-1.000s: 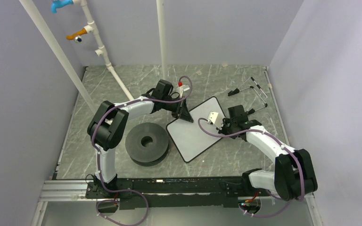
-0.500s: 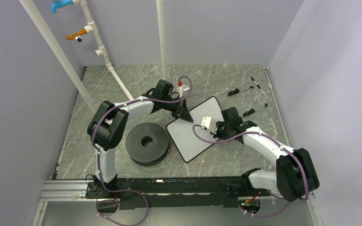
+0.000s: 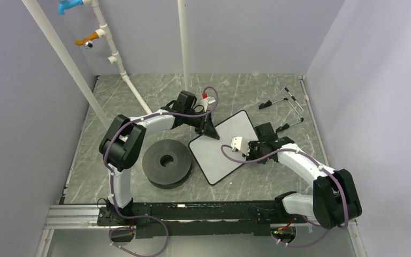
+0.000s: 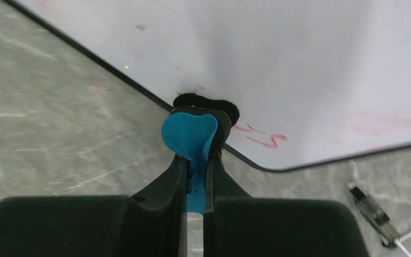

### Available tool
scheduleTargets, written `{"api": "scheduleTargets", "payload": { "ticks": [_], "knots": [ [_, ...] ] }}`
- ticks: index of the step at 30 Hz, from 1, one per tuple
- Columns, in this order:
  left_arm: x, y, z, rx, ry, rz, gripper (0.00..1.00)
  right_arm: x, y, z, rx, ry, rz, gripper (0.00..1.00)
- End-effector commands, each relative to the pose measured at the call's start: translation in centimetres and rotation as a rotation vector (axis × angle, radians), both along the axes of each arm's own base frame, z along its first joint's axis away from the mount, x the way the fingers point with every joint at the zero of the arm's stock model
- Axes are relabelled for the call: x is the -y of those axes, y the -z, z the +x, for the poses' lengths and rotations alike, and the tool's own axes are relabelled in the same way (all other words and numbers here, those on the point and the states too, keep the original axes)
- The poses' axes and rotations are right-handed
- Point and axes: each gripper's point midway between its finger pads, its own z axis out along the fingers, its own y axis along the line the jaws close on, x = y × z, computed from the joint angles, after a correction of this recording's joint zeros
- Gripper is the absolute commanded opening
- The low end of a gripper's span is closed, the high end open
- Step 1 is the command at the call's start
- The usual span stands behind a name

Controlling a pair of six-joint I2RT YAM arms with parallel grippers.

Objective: Erase the whiteboard
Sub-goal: Erase the whiteboard at the center of the board.

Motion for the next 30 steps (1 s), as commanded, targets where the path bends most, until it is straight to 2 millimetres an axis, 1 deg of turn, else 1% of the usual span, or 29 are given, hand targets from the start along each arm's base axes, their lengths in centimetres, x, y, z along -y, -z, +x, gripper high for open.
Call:
{"api": "scheduleTargets", "payload": {
  "ticks": [1, 2, 3, 6, 8, 11, 14, 17, 18, 20, 21, 23, 25, 27, 28, 30],
  "knots": [
    [0.4, -4.7, -0.9, 0.079, 0.076, -0.123, 0.00, -2.5, -0.2, -1.8, -0.060, -0.138, 0.059, 0.00],
    [0.5, -4.7, -0.9, 0.079, 0.076, -0.123, 0.00, -2.5, -0.4, -1.0, -0.031, -0.097, 0.058, 0.00],
    [0.5, -4.9, -0.7, 0.096, 0.076, -0.133, 0.00, -2.3, -0.9, 0.4, 0.017, -0.035, 0.056, 0.00],
    [0.5, -5.0, -0.7, 0.100, 0.076, -0.136, 0.00, 0.2, -3.1, 4.9, 0.212, 0.205, 0.039, 0.00],
    [0.5, -4.9, -0.8, 0.100, 0.077, -0.135, 0.00, 1.7, -3.9, 6.1, 0.268, 0.297, 0.029, 0.00],
    [0.5, -5.0, -0.7, 0.101, 0.077, -0.136, 0.00, 3.2, -3.0, 5.8, 0.233, 0.316, -0.029, 0.00],
    [0.5, -5.1, -0.7, 0.103, 0.075, -0.137, 0.00, 3.1, -1.1, 3.6, 0.106, 0.218, -0.070, 0.00],
    [0.4, -5.1, -0.6, 0.103, 0.073, -0.136, 0.00, 1.1, 0.4, 0.4, -0.036, 0.053, -0.035, 0.00],
    [0.4, -5.2, -0.6, 0.105, 0.073, -0.138, 0.00, 0.1, 0.8, -0.6, -0.069, -0.010, -0.022, 0.00],
    [0.4, -5.2, -0.6, 0.105, 0.072, -0.138, 0.00, -1.0, 1.1, -1.9, -0.102, -0.085, -0.010, 0.00],
    [0.4, -5.1, -0.6, 0.104, 0.073, -0.137, 0.00, -1.5, 0.9, -2.0, -0.098, -0.095, 0.002, 0.00],
    [0.4, -5.1, -0.5, 0.104, 0.071, -0.138, 0.00, -2.4, 0.2, -1.3, -0.062, -0.083, 0.032, 0.00],
    [0.4, -5.1, -0.6, 0.104, 0.073, -0.139, 0.00, -2.7, -1.1, 1.1, 0.029, 0.019, 0.070, 0.00],
    [0.4, -5.0, -0.6, 0.103, 0.073, -0.138, 0.00, -1.2, -2.5, 4.1, 0.151, 0.169, 0.055, 0.00],
    [0.4, -5.1, -0.6, 0.103, 0.074, -0.139, 0.00, -0.2, -2.9, 5.1, 0.188, 0.237, 0.050, 0.00],
    [0.4, -5.1, -0.6, 0.105, 0.075, -0.140, 0.00, 1.6, -2.9, 5.9, 0.199, 0.319, 0.028, 0.00]
  ]
}}
